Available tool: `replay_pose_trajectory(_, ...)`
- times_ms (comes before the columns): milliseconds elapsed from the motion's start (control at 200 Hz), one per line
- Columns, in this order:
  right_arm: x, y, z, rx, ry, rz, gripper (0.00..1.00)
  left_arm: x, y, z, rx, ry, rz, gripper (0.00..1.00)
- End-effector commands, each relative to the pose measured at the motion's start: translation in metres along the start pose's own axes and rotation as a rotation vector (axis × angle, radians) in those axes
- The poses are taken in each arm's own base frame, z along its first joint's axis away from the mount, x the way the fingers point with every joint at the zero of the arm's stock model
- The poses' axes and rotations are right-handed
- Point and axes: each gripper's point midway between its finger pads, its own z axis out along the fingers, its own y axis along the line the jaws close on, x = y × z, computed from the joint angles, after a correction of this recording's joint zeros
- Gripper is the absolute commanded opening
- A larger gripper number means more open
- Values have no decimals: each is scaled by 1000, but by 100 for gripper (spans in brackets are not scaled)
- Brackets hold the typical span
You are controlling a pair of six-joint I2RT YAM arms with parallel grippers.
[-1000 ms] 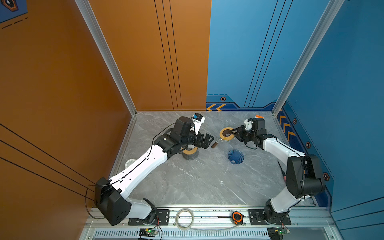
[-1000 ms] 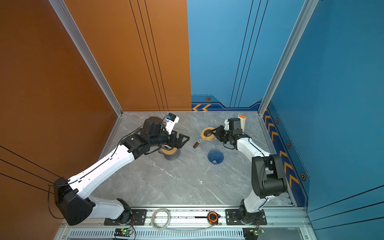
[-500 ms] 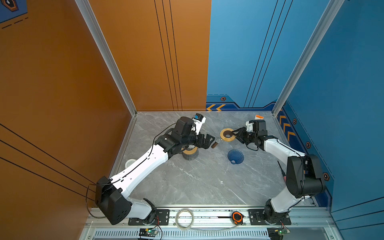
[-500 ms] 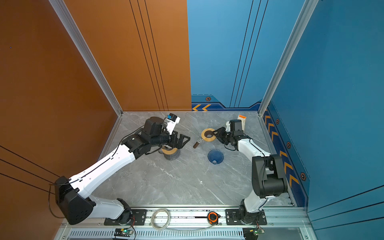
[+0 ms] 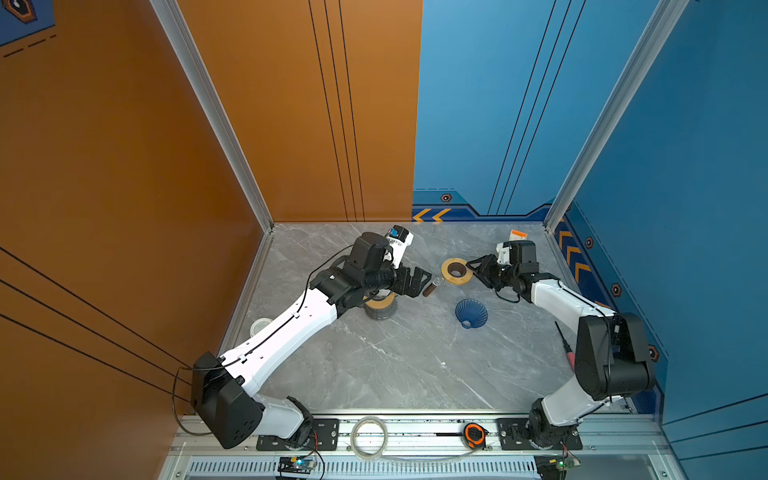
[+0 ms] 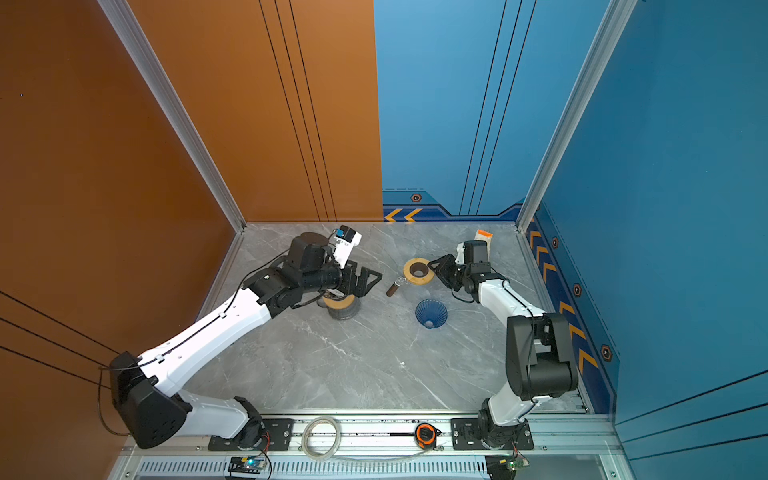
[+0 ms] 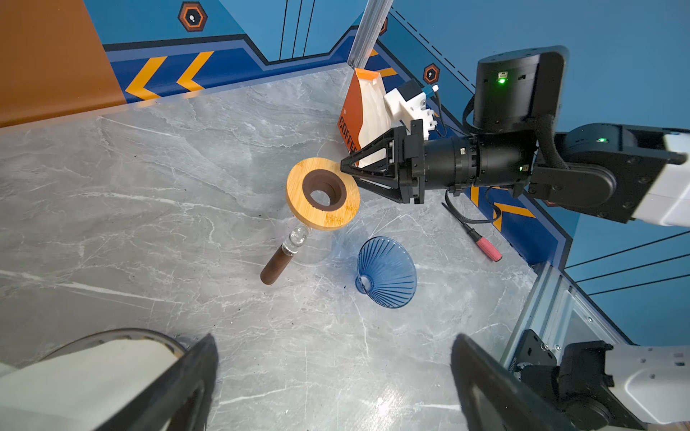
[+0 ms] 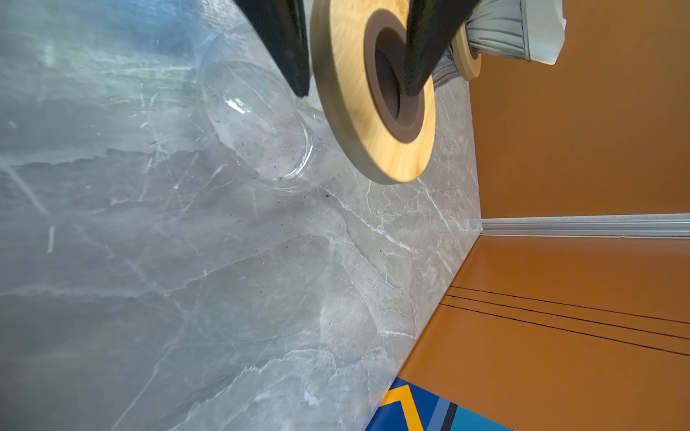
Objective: Place the coffee filter in the dripper
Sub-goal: 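Lower the wooden ring onto the glass server and open the right gripper, then move the right gripper down to the blue ribbed dripper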
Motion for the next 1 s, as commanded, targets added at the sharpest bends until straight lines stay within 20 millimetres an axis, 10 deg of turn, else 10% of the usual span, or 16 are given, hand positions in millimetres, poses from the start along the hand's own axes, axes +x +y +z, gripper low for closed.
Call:
replay_pose_trajectory(0, -6, 0, -11, 11, -39, 7, 42, -4, -7, -1, 22, 1, 0, 98)
replay_pose_trajectory(991, 40, -17, -108, 315, 29, -261, 56, -4, -28, -36, 57, -55, 60, 98)
